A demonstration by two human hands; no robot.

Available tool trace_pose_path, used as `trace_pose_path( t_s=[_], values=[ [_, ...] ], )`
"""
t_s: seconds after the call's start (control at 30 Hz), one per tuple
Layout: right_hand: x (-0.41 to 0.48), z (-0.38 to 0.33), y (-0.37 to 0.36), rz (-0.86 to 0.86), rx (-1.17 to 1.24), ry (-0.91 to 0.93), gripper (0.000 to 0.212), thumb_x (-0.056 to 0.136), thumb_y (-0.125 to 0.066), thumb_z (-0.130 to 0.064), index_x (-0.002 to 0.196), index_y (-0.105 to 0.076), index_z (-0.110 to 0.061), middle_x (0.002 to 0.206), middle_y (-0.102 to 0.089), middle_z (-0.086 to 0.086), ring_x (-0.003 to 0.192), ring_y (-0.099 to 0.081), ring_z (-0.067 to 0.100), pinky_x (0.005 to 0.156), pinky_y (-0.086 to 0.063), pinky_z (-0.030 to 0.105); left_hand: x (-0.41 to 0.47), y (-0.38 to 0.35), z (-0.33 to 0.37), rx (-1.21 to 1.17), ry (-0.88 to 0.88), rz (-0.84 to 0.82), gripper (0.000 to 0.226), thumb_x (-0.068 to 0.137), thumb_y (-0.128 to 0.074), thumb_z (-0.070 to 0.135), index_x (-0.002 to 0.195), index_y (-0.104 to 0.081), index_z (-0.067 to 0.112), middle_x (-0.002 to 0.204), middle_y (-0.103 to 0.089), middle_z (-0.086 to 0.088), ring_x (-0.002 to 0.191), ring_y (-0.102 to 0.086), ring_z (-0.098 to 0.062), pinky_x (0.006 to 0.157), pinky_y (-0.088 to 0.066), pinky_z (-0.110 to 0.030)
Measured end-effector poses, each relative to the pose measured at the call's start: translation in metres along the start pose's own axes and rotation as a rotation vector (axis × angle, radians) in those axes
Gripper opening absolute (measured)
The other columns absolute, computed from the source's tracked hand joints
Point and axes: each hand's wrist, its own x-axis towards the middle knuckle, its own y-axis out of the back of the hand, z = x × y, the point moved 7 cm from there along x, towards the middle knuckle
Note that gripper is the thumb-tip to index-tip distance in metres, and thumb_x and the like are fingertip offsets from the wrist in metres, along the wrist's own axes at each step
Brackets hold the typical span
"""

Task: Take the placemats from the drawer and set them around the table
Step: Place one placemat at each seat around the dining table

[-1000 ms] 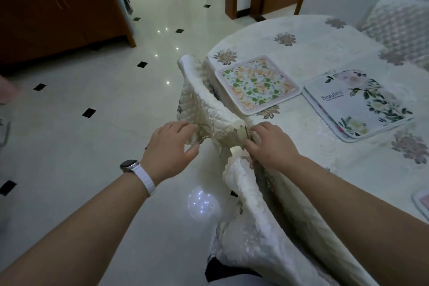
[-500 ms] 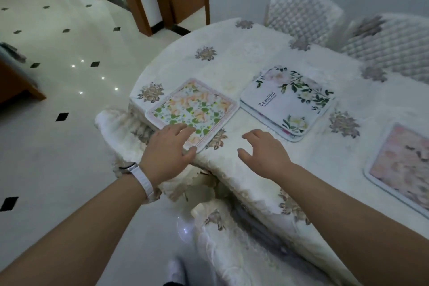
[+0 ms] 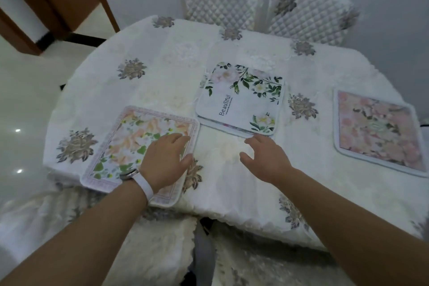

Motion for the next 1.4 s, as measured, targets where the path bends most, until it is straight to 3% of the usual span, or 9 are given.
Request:
trace_pose_path(
  t_s=[0.3, 0.47, 0.57, 0.7, 0.9, 1.07, 1.23, 1.3, 1.4],
  values=[
    [0.024, 0.004, -0.009, 0.003, -0.007, -0.248, 0.048, 0.093, -0.05, -0.045, 0.133, -0.054, -0.018, 0.137, -0.05, 0.002, 0.123, -0.047, 0.025, 0.096, -0.043, 0.039, 0.074, -0.012, -0.038, -0.12, -0.053, -0.14, 0.063, 0.084, -0.041, 0.047, 0.138, -0.051, 0.017, 0.135, -0.055, -0.008, 0.121, -0.051, -0.03, 0.095, -0.046, -0.044],
    [0.048, 0.029, -0.011, 0.036, 0.123, -0.409, 0.049, 0.091, -0.053, -0.039, 0.133, -0.049, -0.015, 0.131, -0.049, 0.009, 0.117, -0.048, 0.029, 0.092, -0.045, 0.041, 0.118, -0.031, -0.043, -0.303, 0.035, -0.231, 0.055, 0.094, -0.054, 0.034, 0.144, -0.042, 0.016, 0.143, -0.046, -0.013, 0.129, -0.044, -0.031, 0.104, -0.039, -0.042],
    [0.063, 0.046, -0.017, 0.06, 0.23, -0.508, 0.048, 0.09, -0.055, -0.035, 0.132, -0.048, -0.013, 0.129, -0.047, 0.013, 0.116, -0.047, 0.033, 0.091, -0.042, 0.042, 0.14, -0.042, -0.041, -0.423, 0.114, -0.245, 0.056, 0.094, -0.055, 0.031, 0.146, -0.038, 0.016, 0.143, -0.045, -0.012, 0.127, -0.045, -0.03, 0.1, -0.038, -0.037],
    [0.078, 0.066, -0.027, 0.048, 0.24, -0.584, 0.047, 0.09, -0.053, -0.035, 0.131, -0.047, -0.011, 0.128, -0.044, 0.015, 0.118, -0.044, 0.034, 0.091, -0.04, 0.041, 0.163, -0.051, -0.031, -0.562, 0.204, -0.2, 0.046, 0.093, -0.056, 0.021, 0.137, -0.045, 0.01, 0.113, -0.052, -0.003, 0.102, -0.055, -0.025, 0.079, -0.039, -0.029],
    [0.096, 0.09, -0.036, 0.102, 0.297, -0.663, 0.049, 0.089, -0.057, -0.034, 0.13, -0.046, -0.009, 0.131, -0.042, 0.018, 0.121, -0.04, 0.036, 0.096, -0.038, 0.042, 0.19, -0.062, -0.032, -0.625, 0.289, -0.128, 0.05, 0.091, -0.058, 0.02, 0.138, -0.043, 0.008, 0.111, -0.05, 0.001, 0.096, -0.051, -0.019, 0.082, -0.039, -0.029],
    [0.107, 0.108, -0.033, 0.182, 0.37, -0.736, 0.054, 0.086, -0.062, -0.027, 0.134, -0.044, -0.01, 0.131, -0.043, 0.02, 0.121, -0.042, 0.038, 0.099, -0.037, 0.043, 0.2, -0.064, -0.035, -0.697, 0.403, 0.02, 0.037, 0.091, -0.056, 0.011, 0.127, -0.052, 0.008, 0.096, -0.055, 0.002, 0.088, -0.055, -0.02, 0.073, -0.038, -0.024],
    [0.11, 0.124, -0.032, 0.264, 0.534, -0.805, 0.056, 0.086, -0.059, -0.018, 0.139, -0.042, -0.009, 0.134, -0.045, 0.018, 0.121, -0.047, 0.035, 0.097, -0.043, 0.041, 0.21, -0.071, -0.027, -0.835, 0.478, 0.092, 0.041, 0.089, -0.057, 0.014, 0.13, -0.048, 0.012, 0.106, -0.055, 0.0, 0.083, -0.056, -0.015, 0.06, -0.044, -0.017],
    [0.109, 0.129, -0.034, 0.292, 0.628, -0.838, 0.048, 0.086, -0.057, -0.014, 0.132, -0.048, -0.008, 0.124, -0.056, 0.015, 0.107, -0.057, 0.031, 0.085, -0.048, 0.035, 0.21, -0.078, -0.027, -0.975, 0.535, 0.121, 0.041, 0.086, -0.059, 0.013, 0.125, -0.048, 0.015, 0.109, -0.058, -0.002, 0.092, -0.061, -0.021, 0.071, -0.056, -0.03],
    [0.106, 0.132, -0.034, 0.299, 0.711, -0.837, 0.028, 0.086, -0.056, -0.012, 0.113, -0.055, -0.011, 0.099, -0.063, 0.005, 0.086, -0.058, 0.022, 0.067, -0.044, 0.028, 0.201, -0.089, -0.021, -1.194, 0.651, 0.189, 0.037, 0.081, -0.061, 0.011, 0.117, -0.055, 0.012, 0.108, -0.063, -0.004, 0.1, -0.064, -0.026, 0.084, -0.057, -0.046]
  ],
)
